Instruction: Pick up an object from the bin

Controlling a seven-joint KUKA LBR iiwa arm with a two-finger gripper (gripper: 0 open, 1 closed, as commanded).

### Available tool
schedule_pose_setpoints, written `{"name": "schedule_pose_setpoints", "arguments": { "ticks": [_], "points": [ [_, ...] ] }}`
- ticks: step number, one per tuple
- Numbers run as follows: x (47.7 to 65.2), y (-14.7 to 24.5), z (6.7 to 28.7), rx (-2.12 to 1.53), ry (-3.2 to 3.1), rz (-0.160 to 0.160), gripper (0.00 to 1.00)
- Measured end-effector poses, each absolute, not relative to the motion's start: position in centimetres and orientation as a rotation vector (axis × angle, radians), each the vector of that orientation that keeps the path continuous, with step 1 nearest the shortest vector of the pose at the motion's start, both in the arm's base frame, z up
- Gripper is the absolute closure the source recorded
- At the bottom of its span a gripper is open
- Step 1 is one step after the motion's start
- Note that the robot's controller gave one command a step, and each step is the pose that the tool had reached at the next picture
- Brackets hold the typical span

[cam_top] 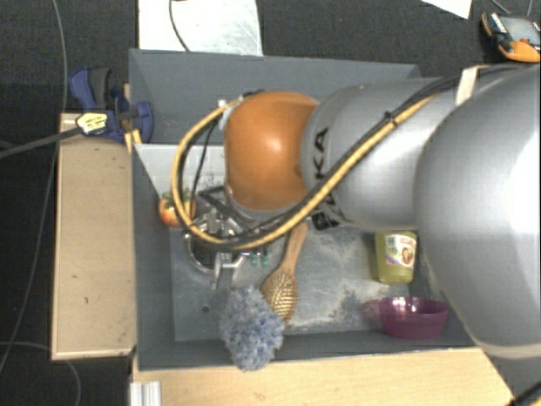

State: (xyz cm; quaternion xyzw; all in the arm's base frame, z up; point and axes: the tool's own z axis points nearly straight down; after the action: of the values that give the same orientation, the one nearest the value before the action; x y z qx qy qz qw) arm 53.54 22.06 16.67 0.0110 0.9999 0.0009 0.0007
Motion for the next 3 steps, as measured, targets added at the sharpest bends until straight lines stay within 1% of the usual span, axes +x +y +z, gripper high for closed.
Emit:
{"name": "schedule_pose_setpoints", "arguments": {
  "ticks": [1, 2, 3],
  "points": [
    [53.3, 21.1, 10.4, -0.311, 3.123, 0.003, 0.0],
    [53.2, 19.7, 10.1, -0.482, 3.102, 0.002, 0.0],
    [53.1, 19.5, 9.8, -0.509, 3.096, 0.004, 0.0]
  ]
}}
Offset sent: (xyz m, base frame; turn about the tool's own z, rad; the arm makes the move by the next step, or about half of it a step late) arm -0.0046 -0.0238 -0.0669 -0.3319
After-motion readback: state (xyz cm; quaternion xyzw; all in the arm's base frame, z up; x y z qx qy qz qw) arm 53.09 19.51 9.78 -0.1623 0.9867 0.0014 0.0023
